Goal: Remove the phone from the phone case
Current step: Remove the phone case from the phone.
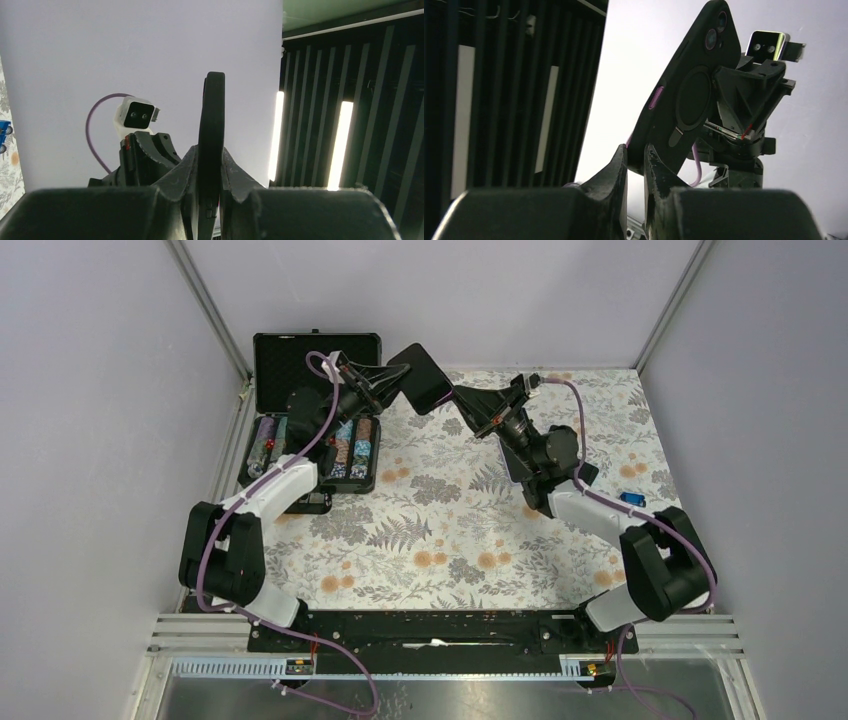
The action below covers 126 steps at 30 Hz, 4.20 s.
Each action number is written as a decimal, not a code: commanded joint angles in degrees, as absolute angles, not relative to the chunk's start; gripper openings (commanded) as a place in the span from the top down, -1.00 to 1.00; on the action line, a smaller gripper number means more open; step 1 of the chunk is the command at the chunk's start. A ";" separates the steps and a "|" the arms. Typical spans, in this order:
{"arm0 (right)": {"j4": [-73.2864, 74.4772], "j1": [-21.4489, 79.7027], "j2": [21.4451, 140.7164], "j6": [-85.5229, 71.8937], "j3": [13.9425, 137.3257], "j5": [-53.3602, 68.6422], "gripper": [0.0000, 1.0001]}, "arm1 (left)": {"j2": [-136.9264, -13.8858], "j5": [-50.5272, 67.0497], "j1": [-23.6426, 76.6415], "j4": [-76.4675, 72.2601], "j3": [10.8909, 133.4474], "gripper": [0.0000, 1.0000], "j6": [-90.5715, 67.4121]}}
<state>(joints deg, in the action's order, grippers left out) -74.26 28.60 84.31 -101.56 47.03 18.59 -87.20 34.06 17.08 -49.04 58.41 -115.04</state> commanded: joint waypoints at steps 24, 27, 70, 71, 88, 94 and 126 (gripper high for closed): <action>-63.03 29.35 87.12 -91.07 40.22 19.73 1.00 | -79.44 31.90 20.26 -41.27 75.48 1.00 -127.50; -57.63 29.31 86.98 -90.18 42.95 20.90 1.00 | -79.63 31.64 20.39 -41.91 76.06 1.00 -128.31; -41.30 20.83 63.98 -84.99 49.71 21.46 -0.52 | -76.03 30.36 19.59 -19.68 76.40 1.00 -105.27; -41.16 21.40 62.61 -83.41 49.07 19.92 -0.54 | -76.21 30.25 19.53 -19.65 76.20 1.00 -105.60; -29.84 34.58 62.01 -63.68 55.94 13.67 -0.60 | -76.20 24.33 19.42 -14.53 74.19 1.00 -97.69; -34.23 35.69 63.26 -63.98 56.07 12.84 -0.55 | -74.94 22.64 19.42 -17.53 72.77 1.00 -97.39; -47.68 39.96 74.17 -57.72 55.48 16.98 0.69 | -76.35 26.67 20.04 -12.56 75.37 1.00 -104.08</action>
<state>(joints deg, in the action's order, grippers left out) -45.43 39.40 73.82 -65.98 56.14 11.75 -76.69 24.14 19.55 -12.49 70.74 -98.83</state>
